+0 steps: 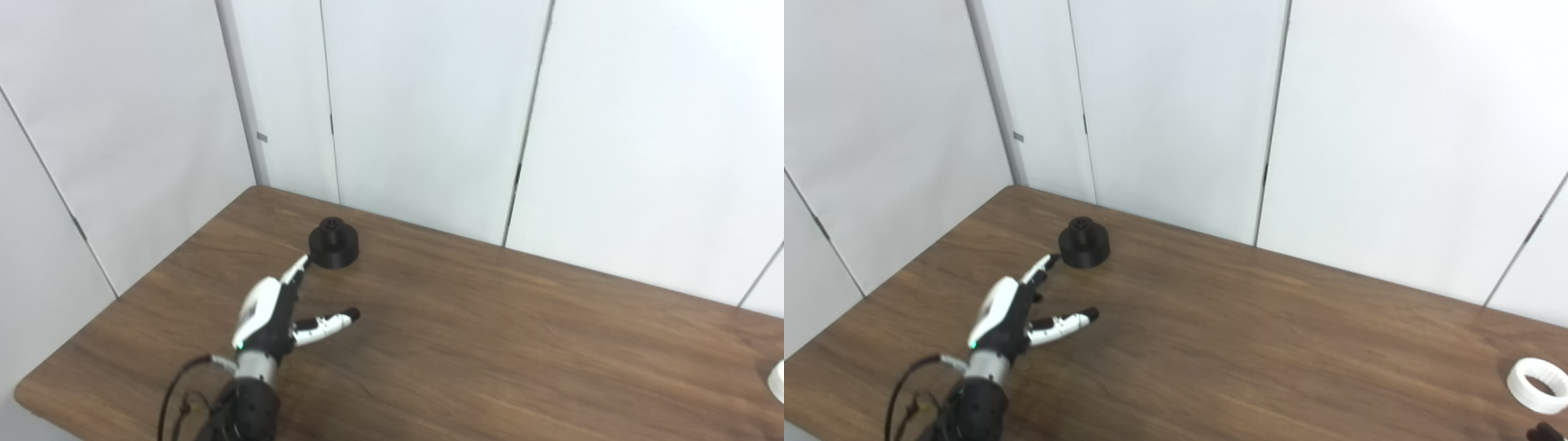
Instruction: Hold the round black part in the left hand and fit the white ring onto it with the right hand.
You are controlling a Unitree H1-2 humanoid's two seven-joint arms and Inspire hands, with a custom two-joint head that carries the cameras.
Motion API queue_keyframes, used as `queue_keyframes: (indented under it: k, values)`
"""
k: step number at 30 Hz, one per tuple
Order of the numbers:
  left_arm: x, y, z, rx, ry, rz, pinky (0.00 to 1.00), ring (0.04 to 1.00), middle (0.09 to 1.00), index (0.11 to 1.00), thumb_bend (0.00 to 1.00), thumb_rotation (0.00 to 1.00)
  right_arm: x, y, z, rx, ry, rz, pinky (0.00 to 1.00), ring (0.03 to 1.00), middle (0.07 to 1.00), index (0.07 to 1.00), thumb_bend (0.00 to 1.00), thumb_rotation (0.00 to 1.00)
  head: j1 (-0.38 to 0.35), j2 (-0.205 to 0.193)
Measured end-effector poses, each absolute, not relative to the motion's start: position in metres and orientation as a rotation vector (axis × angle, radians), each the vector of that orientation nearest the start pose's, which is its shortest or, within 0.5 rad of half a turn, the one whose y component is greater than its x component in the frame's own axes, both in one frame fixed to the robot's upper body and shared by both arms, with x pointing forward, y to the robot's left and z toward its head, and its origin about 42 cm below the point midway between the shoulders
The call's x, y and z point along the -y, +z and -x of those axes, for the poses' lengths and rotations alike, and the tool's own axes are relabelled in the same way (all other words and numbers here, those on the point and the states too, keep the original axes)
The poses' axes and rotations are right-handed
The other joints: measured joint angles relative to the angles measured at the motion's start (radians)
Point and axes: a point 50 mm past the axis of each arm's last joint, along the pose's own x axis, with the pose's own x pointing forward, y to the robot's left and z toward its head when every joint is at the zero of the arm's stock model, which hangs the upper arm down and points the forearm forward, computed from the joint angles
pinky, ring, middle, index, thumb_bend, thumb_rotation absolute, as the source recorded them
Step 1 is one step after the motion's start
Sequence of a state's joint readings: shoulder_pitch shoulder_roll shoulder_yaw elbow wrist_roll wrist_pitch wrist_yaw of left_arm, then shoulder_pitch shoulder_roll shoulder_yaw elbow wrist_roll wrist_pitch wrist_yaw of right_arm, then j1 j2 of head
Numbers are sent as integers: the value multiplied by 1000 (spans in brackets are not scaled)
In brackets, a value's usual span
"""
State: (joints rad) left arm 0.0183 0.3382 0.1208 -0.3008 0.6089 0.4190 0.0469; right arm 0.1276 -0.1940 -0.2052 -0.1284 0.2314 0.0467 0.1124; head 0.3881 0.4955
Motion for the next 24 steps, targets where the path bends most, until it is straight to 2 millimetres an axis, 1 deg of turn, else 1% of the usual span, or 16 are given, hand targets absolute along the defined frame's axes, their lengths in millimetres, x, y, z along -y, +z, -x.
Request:
queue_keyframes:
  k: [1, 3, 5, 7, 9, 13, 16, 20, 24]
  values:
    - [-356, 185, -270, -91, 405, -939, 781, 900, 930, 910, 963, 436, 325, 112, -236, 0, -94, -20, 788, 896, 891, 864, 697, 965, 0, 0]
    - [-363, 186, -278, -97, 398, -1007, 813, 906, 927, 905, 983, 464, 324, 112, -236, 0, -95, -20, 768, 885, 887, 863, 700, 963, -3, 3]
    - [-367, 181, -284, -123, 377, -1067, 908, 932, 925, 892, 998, 495, 323, 112, -236, -1, -93, -19, 773, 891, 894, 868, 701, 962, -8, 5]
    - [-374, 175, -289, -155, 358, -1119, 945, 947, 929, 886, 1000, 502, 322, 112, -236, -1, -91, -20, 785, 898, 902, 874, 713, 951, -14, 5]
    - [-381, 170, -296, -187, 347, -1155, 952, 953, 937, 887, 1000, 506, 322, 111, -236, -1, -91, -24, 797, 905, 906, 876, 714, 950, -17, 6]
    - [-395, 167, -312, -233, 345, -1180, 925, 951, 935, 884, 1000, 516, 320, 111, -236, 0, -86, -28, 843, 916, 922, 894, 723, 957, -20, 6]
    - [-400, 166, -326, -251, 346, -1189, 925, 955, 936, 878, 1000, 520, 318, 111, -236, 1, -86, -36, 874, 920, 929, 900, 718, 960, -26, 8]
    - [-409, 158, -345, -305, 346, -1201, 916, 945, 925, 860, 1000, 520, 315, 111, -236, 3, -84, -42, 876, 922, 929, 908, 714, 965, -34, 11]
    - [-419, 154, -361, -346, 358, -1207, 940, 948, 925, 859, 1000, 512, 314, 111, -235, 6, -86, -43, 880, 921, 920, 897, 733, 961, -37, 15]
